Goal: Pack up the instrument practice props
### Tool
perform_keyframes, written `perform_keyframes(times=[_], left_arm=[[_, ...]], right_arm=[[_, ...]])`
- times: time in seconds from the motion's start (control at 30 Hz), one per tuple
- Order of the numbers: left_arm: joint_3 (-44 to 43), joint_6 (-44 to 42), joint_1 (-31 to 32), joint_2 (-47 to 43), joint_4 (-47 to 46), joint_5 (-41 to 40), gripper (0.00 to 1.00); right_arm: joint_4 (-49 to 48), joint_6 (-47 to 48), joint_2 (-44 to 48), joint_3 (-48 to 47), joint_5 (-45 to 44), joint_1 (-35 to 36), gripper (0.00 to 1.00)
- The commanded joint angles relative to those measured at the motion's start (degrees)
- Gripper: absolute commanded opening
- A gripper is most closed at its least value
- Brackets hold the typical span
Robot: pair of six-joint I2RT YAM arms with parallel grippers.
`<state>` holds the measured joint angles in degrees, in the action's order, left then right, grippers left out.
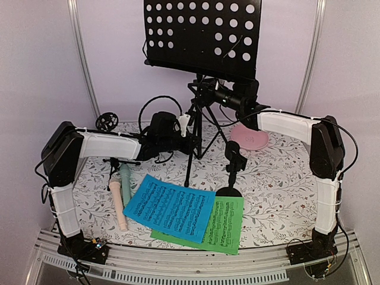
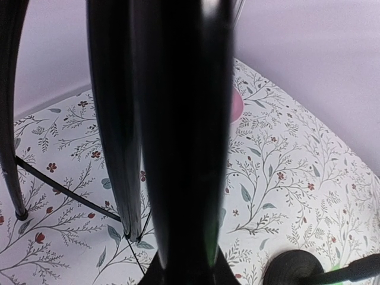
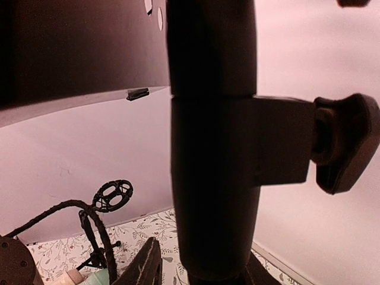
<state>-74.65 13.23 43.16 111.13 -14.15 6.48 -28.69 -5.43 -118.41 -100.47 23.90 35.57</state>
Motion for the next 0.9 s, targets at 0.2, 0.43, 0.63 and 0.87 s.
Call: perform_keyframes(times=[0.2, 0.43, 0.63, 0.87], left_arm=[[-1.91, -3.57, 0.45, -2.3, -1.49, 2.93, 0.0], [-1.79, -3.83, 0.31, -2.59, -1.36, 3.47, 0.0], [-1.6, -3.74, 0.07, -2.74, -1.14, 4.09, 0.0], [-1.3, -3.83, -0.28, -2.94, -1.03, 4.35, 0.0]], right_arm=[[-11.14, -6.91, 2.52, 5.46, -1.64, -0.65, 0.5], [-15.96, -10.1, 3.33, 8.8, -1.29, -1.5, 0.52], [-23.07, -15.19, 3.86, 11.51, -2.53, -1.99, 0.51], [-22.99, -16.03, 2.88, 9.42, -1.36, -2.09, 0.45]])
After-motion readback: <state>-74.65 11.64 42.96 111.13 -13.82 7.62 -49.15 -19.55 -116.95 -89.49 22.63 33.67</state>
